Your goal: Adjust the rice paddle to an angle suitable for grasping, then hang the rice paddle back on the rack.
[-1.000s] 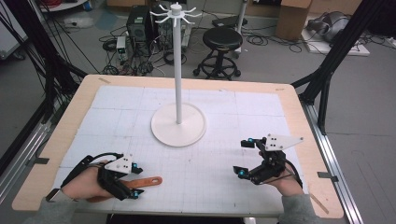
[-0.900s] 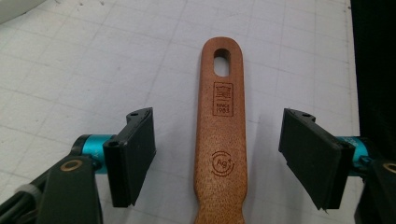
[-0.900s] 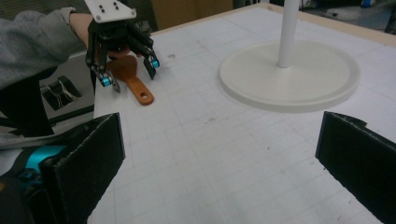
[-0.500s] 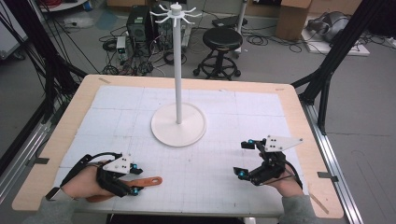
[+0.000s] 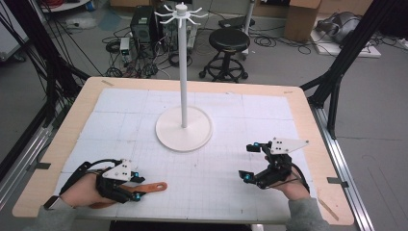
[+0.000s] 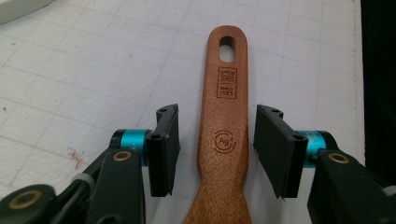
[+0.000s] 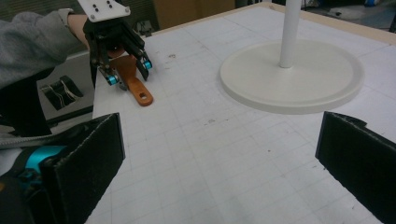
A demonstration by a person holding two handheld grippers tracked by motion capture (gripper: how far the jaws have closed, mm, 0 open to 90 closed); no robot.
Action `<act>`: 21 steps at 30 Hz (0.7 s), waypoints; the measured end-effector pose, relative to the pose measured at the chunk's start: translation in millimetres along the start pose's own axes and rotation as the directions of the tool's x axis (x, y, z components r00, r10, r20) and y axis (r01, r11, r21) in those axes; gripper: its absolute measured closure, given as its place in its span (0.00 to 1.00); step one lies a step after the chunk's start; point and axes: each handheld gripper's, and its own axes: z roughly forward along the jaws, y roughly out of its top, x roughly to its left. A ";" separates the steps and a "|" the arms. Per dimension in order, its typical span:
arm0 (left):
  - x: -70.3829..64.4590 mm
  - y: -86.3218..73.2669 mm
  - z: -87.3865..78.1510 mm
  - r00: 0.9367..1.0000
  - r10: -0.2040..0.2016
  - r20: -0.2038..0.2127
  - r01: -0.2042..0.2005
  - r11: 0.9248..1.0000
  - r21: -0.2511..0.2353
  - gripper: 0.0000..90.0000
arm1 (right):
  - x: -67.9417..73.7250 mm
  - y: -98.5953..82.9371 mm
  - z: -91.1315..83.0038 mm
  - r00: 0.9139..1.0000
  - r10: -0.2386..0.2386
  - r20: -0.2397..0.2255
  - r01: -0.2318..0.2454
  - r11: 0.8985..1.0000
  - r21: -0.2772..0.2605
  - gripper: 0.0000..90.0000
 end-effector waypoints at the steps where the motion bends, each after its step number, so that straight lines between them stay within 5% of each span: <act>1: 0.3 -0.1 -0.1 1.000 -0.001 0.000 0.001 1.000 0.000 0.61 | 0.2 0.0 -0.5 1.000 0.000 -0.001 0.000 1.000 -0.001 0.00; 6: 0.9 0.0 -1.3 1.000 -0.011 0.003 0.011 1.000 0.001 0.72 | 1.3 0.1 -1.2 1.000 0.003 0.002 -0.003 1.000 0.000 0.00; 21: 1.8 2.5 -1.5 0.999 -0.049 -0.001 0.049 0.999 0.011 0.72 | 0.5 0.2 0.3 1.000 0.003 -0.001 -0.003 1.000 0.003 0.00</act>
